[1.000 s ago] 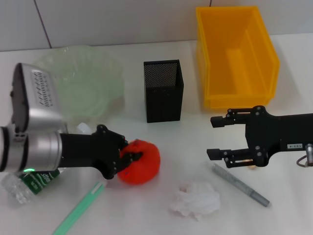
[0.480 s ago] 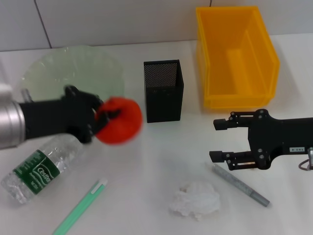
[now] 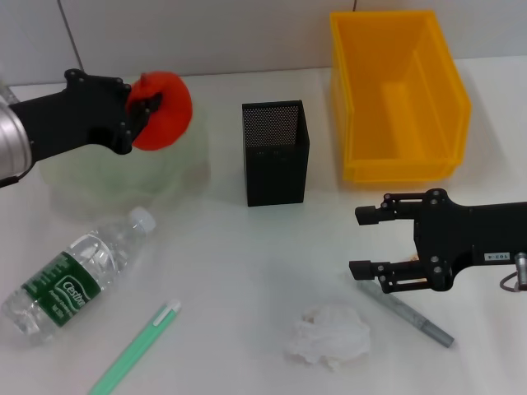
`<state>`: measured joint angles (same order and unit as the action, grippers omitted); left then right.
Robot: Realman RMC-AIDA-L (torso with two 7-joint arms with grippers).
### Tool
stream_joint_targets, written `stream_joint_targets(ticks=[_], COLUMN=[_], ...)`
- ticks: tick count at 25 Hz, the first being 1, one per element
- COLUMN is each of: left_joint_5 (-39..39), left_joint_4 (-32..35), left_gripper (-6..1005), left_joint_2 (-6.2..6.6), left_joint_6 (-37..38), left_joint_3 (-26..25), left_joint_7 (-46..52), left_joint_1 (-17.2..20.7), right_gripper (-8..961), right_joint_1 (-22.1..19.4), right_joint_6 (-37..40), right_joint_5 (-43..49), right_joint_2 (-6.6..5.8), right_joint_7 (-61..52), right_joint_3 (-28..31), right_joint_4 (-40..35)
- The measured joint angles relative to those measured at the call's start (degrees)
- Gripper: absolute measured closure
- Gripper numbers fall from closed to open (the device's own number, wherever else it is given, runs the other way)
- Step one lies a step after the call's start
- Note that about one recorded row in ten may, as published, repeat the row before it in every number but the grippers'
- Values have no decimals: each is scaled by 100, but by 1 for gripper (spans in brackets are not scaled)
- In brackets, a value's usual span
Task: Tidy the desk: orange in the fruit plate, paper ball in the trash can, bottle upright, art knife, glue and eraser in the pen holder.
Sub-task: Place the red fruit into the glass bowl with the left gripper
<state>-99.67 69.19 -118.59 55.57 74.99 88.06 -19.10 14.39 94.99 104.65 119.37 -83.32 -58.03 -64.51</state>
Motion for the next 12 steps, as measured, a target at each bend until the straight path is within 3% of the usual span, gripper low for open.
stream_joint_targets(ticks=[8, 12], left_joint_5=[-51, -51], left_joint_4=[-1127, -1420], left_gripper=[887, 885], left_joint_2=[4, 9], left_joint_6=[-1065, -1540], left_joint_3=[-13, -16], left_joint_7=[-188, -194], left_joint_1=[-593, -709], right_gripper=[221, 222], right_joint_1=[-38, -44], right_joint_6=[11, 11], right_joint_5=[-15, -31], right_joint_2=[-1, -2], right_joint_7=[1, 1], right_joint_3=[1, 3], right_joint_4=[-4, -9])
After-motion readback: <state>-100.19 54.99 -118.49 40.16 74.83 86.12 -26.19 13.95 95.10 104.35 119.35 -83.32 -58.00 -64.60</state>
